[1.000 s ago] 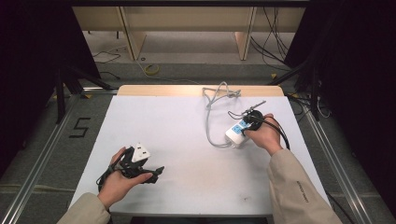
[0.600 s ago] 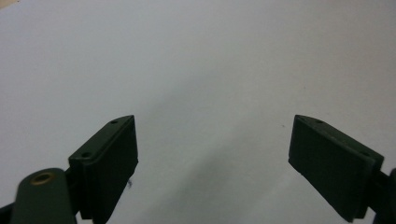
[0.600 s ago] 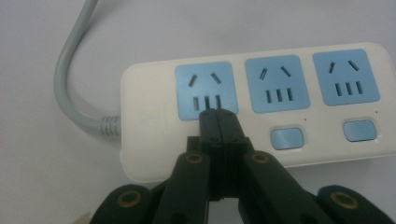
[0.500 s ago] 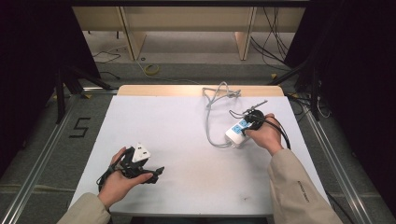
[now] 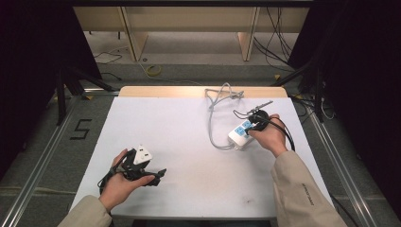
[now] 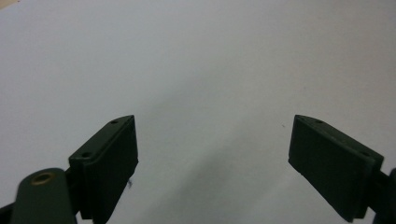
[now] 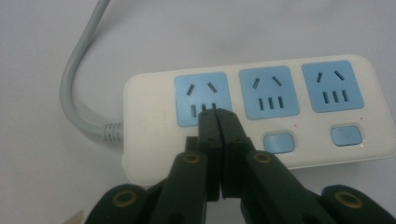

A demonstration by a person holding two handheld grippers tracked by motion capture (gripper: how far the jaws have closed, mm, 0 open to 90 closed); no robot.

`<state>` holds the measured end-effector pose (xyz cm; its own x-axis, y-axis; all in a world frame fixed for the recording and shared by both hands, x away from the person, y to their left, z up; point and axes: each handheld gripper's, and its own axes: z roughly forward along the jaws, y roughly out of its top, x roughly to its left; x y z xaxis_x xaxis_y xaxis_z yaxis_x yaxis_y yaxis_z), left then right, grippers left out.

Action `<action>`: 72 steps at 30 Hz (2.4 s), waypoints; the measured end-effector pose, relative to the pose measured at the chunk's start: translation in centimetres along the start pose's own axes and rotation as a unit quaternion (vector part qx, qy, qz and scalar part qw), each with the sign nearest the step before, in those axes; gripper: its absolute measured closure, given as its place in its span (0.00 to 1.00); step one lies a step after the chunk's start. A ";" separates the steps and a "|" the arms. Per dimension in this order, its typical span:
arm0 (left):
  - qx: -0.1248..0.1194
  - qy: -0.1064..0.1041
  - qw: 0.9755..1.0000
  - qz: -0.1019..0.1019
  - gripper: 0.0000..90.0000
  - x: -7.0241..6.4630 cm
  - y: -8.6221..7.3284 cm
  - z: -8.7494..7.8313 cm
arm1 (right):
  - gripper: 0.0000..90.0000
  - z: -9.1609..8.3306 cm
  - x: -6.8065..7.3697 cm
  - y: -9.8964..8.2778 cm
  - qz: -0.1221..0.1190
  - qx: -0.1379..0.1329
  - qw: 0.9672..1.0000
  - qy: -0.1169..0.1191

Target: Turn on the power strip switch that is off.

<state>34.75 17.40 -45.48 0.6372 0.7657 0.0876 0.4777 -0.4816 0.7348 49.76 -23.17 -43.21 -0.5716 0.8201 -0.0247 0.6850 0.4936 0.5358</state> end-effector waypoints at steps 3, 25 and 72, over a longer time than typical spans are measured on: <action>0.000 0.000 1.000 -0.001 0.17 0.0 0.0 0.0 | 0.98 -0.1 0.0 -0.1 0.000 -0.002 1.000 -0.001; 0.000 0.001 1.000 -0.001 0.17 0.0 -0.1 0.0 | 0.83 -1.7 0.4 -1.4 0.009 -0.042 0.999 0.005; -0.001 0.000 1.000 -0.002 0.17 0.0 -0.1 -0.2 | 0.71 -5.2 2.3 -6.2 0.028 -0.089 0.995 0.031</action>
<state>34.59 17.49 -45.46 0.6352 0.7676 0.0855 0.4790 -0.4784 0.7360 41.88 -25.79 -42.21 -0.5650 0.8230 0.0593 0.6293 0.3834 0.6760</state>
